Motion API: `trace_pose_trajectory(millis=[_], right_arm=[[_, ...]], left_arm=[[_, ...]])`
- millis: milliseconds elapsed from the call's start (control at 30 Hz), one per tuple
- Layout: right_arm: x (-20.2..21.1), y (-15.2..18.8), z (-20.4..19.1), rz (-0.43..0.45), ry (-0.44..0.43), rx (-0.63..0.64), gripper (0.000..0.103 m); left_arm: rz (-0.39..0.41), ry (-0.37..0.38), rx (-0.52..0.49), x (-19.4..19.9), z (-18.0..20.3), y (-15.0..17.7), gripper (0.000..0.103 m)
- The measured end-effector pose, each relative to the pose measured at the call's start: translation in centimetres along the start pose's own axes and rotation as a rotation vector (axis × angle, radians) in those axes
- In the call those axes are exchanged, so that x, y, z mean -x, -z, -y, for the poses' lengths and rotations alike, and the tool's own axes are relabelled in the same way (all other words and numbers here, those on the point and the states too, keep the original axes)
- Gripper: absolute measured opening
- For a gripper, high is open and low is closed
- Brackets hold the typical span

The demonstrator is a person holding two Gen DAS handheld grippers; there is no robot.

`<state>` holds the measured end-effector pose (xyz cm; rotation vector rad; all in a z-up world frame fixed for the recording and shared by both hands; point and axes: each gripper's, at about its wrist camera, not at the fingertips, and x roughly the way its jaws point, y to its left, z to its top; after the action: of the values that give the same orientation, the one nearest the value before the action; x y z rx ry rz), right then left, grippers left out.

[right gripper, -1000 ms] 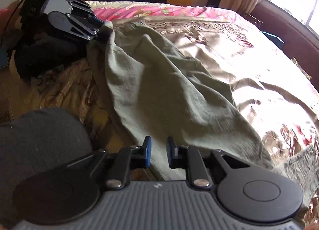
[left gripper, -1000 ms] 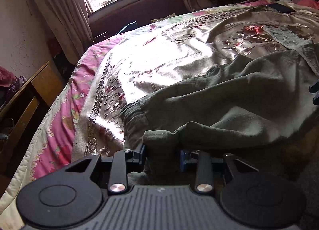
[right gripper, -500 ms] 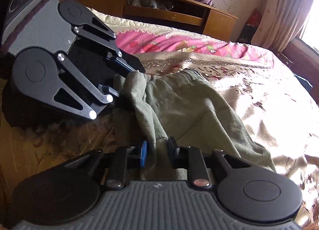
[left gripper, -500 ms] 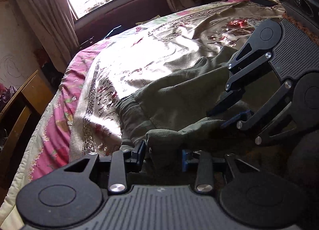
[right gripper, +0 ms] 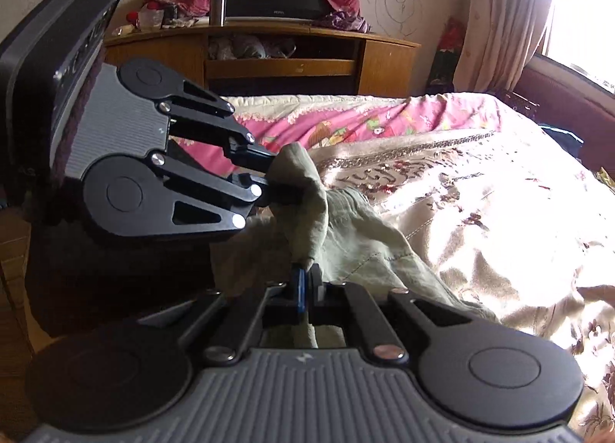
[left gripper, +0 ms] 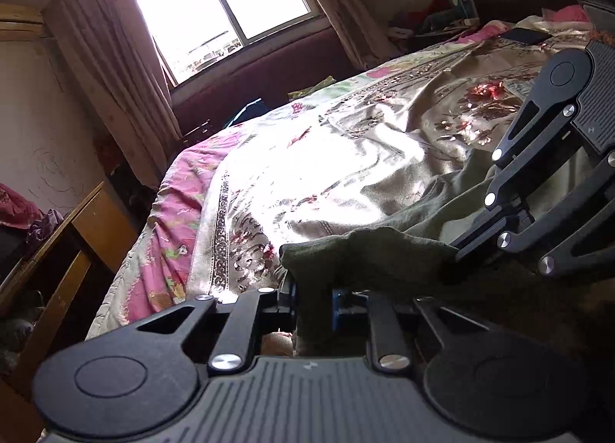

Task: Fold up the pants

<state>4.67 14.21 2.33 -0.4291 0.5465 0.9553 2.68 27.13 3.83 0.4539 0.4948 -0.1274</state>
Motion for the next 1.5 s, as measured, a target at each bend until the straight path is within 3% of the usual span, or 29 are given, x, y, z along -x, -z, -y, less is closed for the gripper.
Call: trace_pose_trajectory(millis=[67, 200, 267, 400, 533, 633, 700, 767, 833, 900, 1000, 1133, 1233, 1333, 1433, 1500], right_arm=[[-0.7, -0.3, -1.0, 0.022, 0.004, 0.017, 0.002], [-5.8, 1.8, -3.9, -0.137, -0.015, 0.078, 0.006], [-6.7, 3.0, -5.0, -0.151, 0.007, 0.135, 0.009], [-5.8, 3.5, -5.4, -0.127, -0.011, 0.167, 0.012], [-5.4, 3.5, -5.3, -0.123, -0.006, 0.161, 0.021], [-4.7, 3.7, -4.8, -0.125, 0.004, 0.120, 0.021], [-3.2, 4.2, -3.9, -0.132, 0.036, 0.091, 0.021], [-1.4, 4.9, -2.1, -0.136, 0.085, 0.031, 0.025], [0.8, 6.0, 0.6, -0.147, 0.148, -0.064, 0.027], [3.2, 7.3, 3.8, -0.156, 0.217, -0.188, 0.027], [6.9, 9.6, 9.0, -0.160, 0.344, -0.377, 0.027], [10.7, 12.4, 15.6, -0.160, 0.565, -0.550, 0.036], [12.5, 14.0, 21.8, -0.150, 0.680, -0.709, 0.044], [12.8, 15.3, 26.7, -0.139, 0.764, -0.808, 0.045], [11.5, 16.3, 29.9, -0.139, 0.779, -0.863, 0.045], [9.5, 16.7, 31.4, -0.153, 0.781, -0.883, 0.047]], left_arm=[[0.017, -0.022, 0.037, 0.3, -1.1, 0.8, 0.033], [-0.170, -0.063, -0.007, -1.6, -0.6, 5.1, 0.035], [-0.211, -0.104, -0.032, -1.0, 0.3, 6.6, 0.035], [-0.177, -0.149, 0.042, 1.6, -0.2, 6.4, 0.045], [-0.095, -0.188, 0.104, 3.2, -0.5, 4.9, 0.045], [-0.031, -0.138, 0.121, 2.9, 0.9, 3.2, 0.046], [-0.078, -0.080, 0.091, 1.2, 2.9, 3.1, 0.047], [-0.183, -0.029, 0.038, -1.0, 4.9, 4.1, 0.047], [-0.224, -0.029, -0.010, -1.9, 6.1, 4.8, 0.046], [-0.221, -0.051, -0.036, -1.6, 6.6, 4.2, 0.046], [-0.207, -0.036, 0.054, -0.9, 6.2, 2.5, 0.046], [-0.130, 0.034, 0.116, -0.1, 8.7, -1.1, 0.046], [-0.080, 0.142, 0.140, -0.6, 12.4, -4.0, 0.049], [-0.062, 0.272, 0.176, -1.9, 16.4, -6.2, 0.049], [-0.072, 0.359, 0.129, -3.5, 21.6, -8.3, 0.050], [-0.075, 0.365, 0.086, -4.2, 23.7, -9.2, 0.050]])
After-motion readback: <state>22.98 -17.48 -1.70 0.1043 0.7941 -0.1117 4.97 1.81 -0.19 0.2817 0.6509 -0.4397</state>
